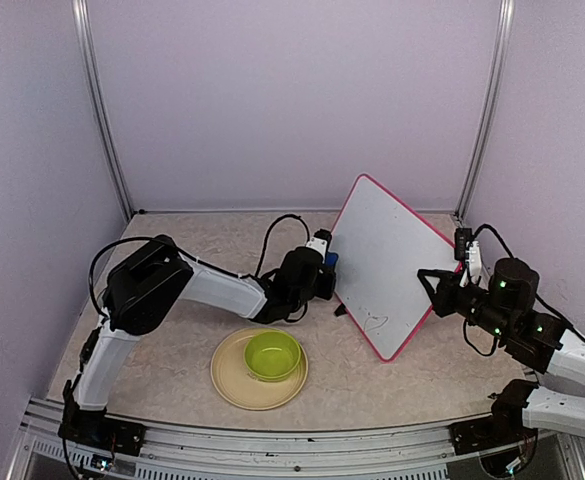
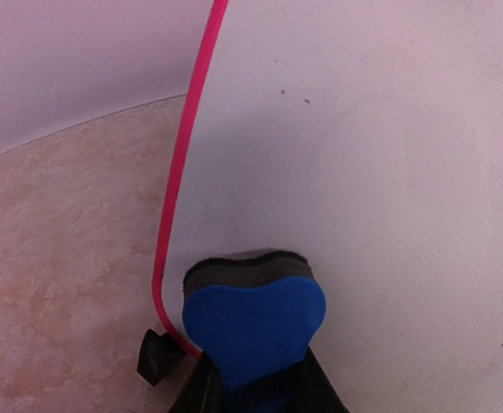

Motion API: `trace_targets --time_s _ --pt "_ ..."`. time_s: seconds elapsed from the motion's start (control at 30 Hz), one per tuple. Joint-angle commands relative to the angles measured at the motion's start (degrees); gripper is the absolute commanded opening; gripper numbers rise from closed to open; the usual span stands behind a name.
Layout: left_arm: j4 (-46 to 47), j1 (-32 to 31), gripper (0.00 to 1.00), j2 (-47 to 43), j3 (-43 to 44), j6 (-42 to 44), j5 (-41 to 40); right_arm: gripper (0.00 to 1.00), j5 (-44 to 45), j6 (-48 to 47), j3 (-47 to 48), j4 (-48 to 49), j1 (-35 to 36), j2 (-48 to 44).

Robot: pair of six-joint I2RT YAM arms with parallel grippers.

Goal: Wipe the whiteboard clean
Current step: Erase the center of the whiteboard.

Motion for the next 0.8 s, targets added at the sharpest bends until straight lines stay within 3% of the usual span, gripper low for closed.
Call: trace_targets --time_s 0.0,0.37,0.77 --pt "3.7 -5.0 0.00 0.7 -2.3 2.1 5.7 0.00 -6.2 2.0 0.7 7.3 0.8 -1.1" --pt "8.2 -11.3 0.00 0.0 -4.8 3.8 6.9 0.00 -6.4 2.0 0.2 7.7 0.9 -1.0" --pt "8.3 -12.7 0.00 -1.3 -3.7 4.7 8.7 0.00 -6.3 2.0 0.7 8.1 0.9 0.2"
